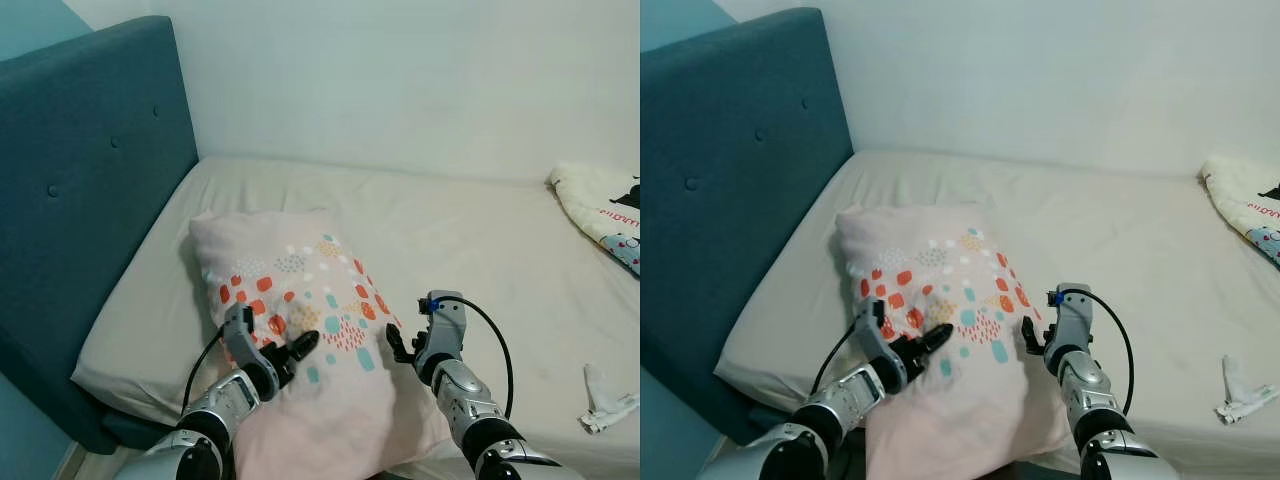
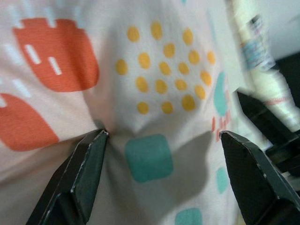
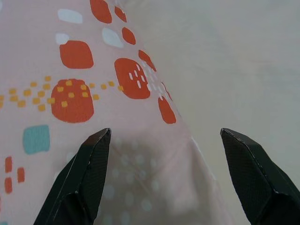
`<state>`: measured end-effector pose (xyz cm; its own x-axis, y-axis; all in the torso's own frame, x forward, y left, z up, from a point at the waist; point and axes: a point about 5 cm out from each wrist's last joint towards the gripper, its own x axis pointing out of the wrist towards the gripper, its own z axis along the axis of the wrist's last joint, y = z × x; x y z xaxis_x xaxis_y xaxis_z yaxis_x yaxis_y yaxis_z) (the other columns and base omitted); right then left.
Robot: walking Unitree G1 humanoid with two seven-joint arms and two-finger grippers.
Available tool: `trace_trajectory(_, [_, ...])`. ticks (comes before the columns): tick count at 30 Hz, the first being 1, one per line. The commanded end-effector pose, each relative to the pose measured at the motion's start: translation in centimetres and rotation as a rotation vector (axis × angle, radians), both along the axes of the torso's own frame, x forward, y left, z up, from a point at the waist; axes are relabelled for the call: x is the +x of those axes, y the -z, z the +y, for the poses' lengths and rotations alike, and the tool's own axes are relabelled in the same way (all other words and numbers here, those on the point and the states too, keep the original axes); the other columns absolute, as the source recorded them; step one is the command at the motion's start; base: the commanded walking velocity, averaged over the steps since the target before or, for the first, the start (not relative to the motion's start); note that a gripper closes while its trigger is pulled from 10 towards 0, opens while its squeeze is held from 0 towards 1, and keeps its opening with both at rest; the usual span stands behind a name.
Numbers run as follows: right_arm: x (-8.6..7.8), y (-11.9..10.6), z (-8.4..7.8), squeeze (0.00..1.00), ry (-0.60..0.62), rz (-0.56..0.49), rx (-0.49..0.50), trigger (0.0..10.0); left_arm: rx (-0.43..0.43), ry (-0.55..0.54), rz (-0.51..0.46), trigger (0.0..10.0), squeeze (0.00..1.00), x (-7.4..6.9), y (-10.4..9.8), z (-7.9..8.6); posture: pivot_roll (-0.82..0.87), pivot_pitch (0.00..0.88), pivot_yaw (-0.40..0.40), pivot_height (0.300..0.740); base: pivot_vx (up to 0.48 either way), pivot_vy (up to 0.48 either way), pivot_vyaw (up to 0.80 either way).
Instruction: Clean up the room
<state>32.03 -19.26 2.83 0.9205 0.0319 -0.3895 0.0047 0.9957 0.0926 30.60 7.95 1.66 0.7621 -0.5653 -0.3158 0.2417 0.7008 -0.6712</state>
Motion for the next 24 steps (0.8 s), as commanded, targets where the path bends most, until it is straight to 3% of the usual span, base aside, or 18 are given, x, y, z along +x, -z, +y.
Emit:
trace_trajectory(1, [0.5,-0.6,0.0,0.00,0.008,-0.014,0.004,10.0,0.053,0.046,0.009,10.0,0.00,-0.3,0.1,-1.5,-0.23,0.000,-0.022,0.637,0.000,0.000,0.00])
trace_trajectory(4, [0.5,-0.6,0.0,0.00,0.008,-0.014,0.004,10.0,0.051,0.045,0.008,10.0,0.00,-0.3,0.1,-1.5,-0.23,0.000,-0.022,0.637,0.000,0.000,0.00])
trace_trajectory(8, [0.7,-0.9,-0.4,0.00,0.013,-0.024,0.000,10.0,0.237,-0.053,0.008,10.0,0.00,0.5,0.0,-0.4,-0.23,0.000,-0.023,0.637,0.000,0.000,0.00])
trace_trajectory(12, [0.8,-1.1,-0.5,0.00,0.013,-0.029,-0.001,10.0,0.265,-0.123,-0.007,10.0,0.00,1.1,-0.4,0.5,-0.23,0.000,-0.022,0.637,0.000,0.000,0.00])
trace_trajectory(13, [0.9,-1.2,-0.5,0.00,0.013,-0.033,-0.001,10.0,0.289,-0.190,-0.013,10.0,0.00,1.6,-0.7,1.5,-0.23,0.000,-0.023,0.637,0.000,0.000,0.00])
trace_trajectory(16, [0.9,-1.2,-0.5,0.00,0.012,-0.034,-0.002,10.0,0.333,-0.237,-0.024,10.0,0.00,1.9,-0.8,2.6,-0.23,0.000,-0.024,0.637,0.000,0.000,0.00])
trace_trajectory(18, [0.9,-1.3,-0.5,0.00,0.009,-0.035,-0.004,10.0,0.409,-0.269,-0.036,10.0,0.00,1.9,-0.8,3.7,-0.23,0.000,-0.022,0.637,0.000,0.000,0.00])
trace_trajectory(19, [0.9,-1.3,-0.5,0.00,0.009,-0.035,-0.004,10.0,0.409,-0.269,-0.036,10.0,0.00,1.9,-0.8,3.7,-0.23,0.000,-0.022,0.637,0.000,0.000,0.00])
trace_trajectory(20, [1.0,-1.3,-0.5,0.00,0.011,-0.038,-0.002,10.0,0.421,-0.348,-0.003,10.0,0.00,1.8,-0.4,5.6,-0.23,0.000,-0.022,0.637,0.000,0.000,0.00])
trace_trajectory(24, [0.9,-1.3,-0.7,0.00,0.014,-0.038,-0.003,10.0,0.372,-0.497,0.080,10.0,0.00,1.0,0.4,8.8,-0.24,0.000,-0.025,0.637,0.000,0.000,0.00])
